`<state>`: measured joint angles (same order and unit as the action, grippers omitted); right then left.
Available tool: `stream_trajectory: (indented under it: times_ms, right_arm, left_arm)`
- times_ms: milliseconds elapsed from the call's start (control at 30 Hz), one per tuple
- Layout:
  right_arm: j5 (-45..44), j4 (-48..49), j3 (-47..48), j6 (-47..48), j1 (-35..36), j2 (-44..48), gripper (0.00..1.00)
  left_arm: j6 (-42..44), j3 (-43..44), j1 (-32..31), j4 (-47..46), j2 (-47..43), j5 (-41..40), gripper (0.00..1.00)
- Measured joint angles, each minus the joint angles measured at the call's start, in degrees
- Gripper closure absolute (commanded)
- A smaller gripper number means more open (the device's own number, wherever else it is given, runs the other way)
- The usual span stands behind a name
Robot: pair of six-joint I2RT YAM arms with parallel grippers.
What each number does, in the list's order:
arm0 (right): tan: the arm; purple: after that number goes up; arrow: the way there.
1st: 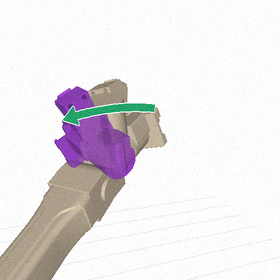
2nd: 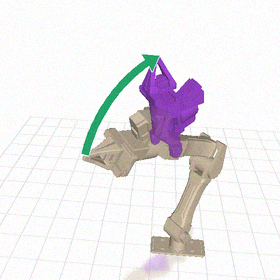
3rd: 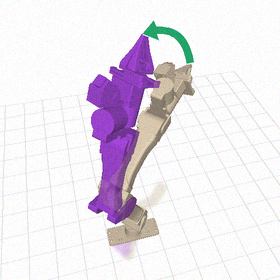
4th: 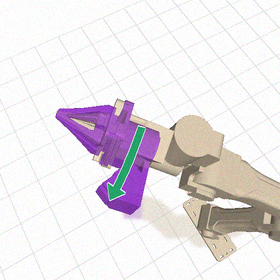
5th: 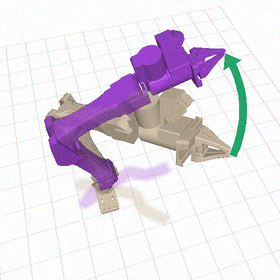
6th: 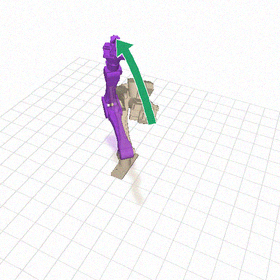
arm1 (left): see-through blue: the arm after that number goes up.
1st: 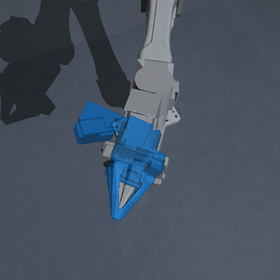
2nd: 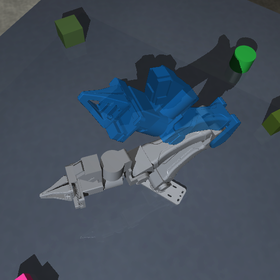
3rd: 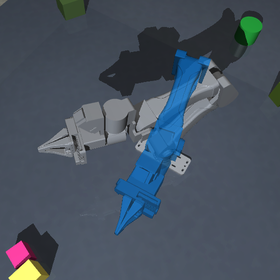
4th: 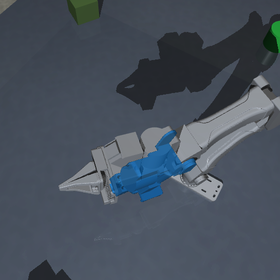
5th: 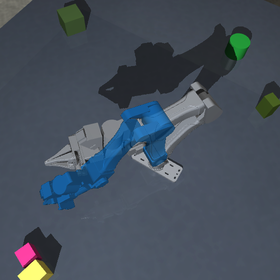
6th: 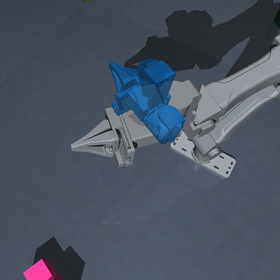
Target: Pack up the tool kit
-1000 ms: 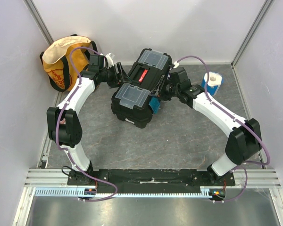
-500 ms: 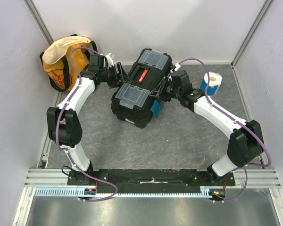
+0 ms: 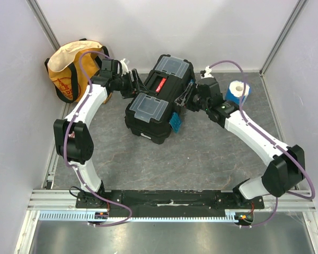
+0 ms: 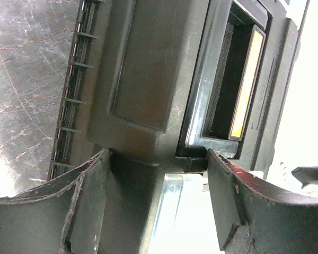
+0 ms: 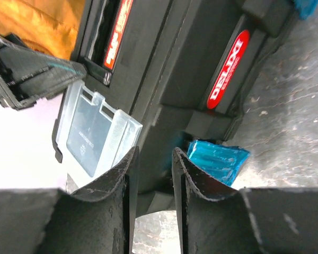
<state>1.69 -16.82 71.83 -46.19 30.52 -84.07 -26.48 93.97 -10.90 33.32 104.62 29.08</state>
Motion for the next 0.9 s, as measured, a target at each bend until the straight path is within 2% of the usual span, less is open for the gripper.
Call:
stream_trajectory:
  times_ms: [200,300,500,633,700,767,900]
  right_arm:
    - [-3.7,-3.0,0.8,2.8,-2.4,3.7,0.22]
    - [-5.8,-4.3,-0.6,4.3,-3.4,4.8,0.02]
    - [-6.8,-7.7,-5.0,6.2,-4.2,5.2,0.02]
    - [-6.3,-8.7,-5.6,7.1,-4.2,4.1,0.02]
    - [-6.0,-8.8,-5.6,7.3,-4.2,2.9,0.09]
    - [-5.7,-8.7,-5.7,7.4,-4.2,1.4,0.22]
    - [-5.2,-9.0,-6.5,7.6,-4.2,-1.5,0.41]
  left_arm:
    - [-0.2,0.7,0.6,2.1,-0.4,-1.9,0.26]
    - [-0.6,-2.3,2.5,1.6,-2.8,-2.1,0.26]
    - [-3.3,-9.9,9.1,0.5,-9.5,-1.7,0.26]
    - [-4.9,-11.1,11.8,-0.2,-10.5,-0.1,0.26]
    - [-5.6,-11.1,11.4,-0.8,-10.5,1.2,0.26]
    - [-6.1,-11.1,11.6,-0.9,-10.7,1.4,0.27]
    - [-7.4,-12.0,13.1,0.0,-12.3,-3.0,0.32]
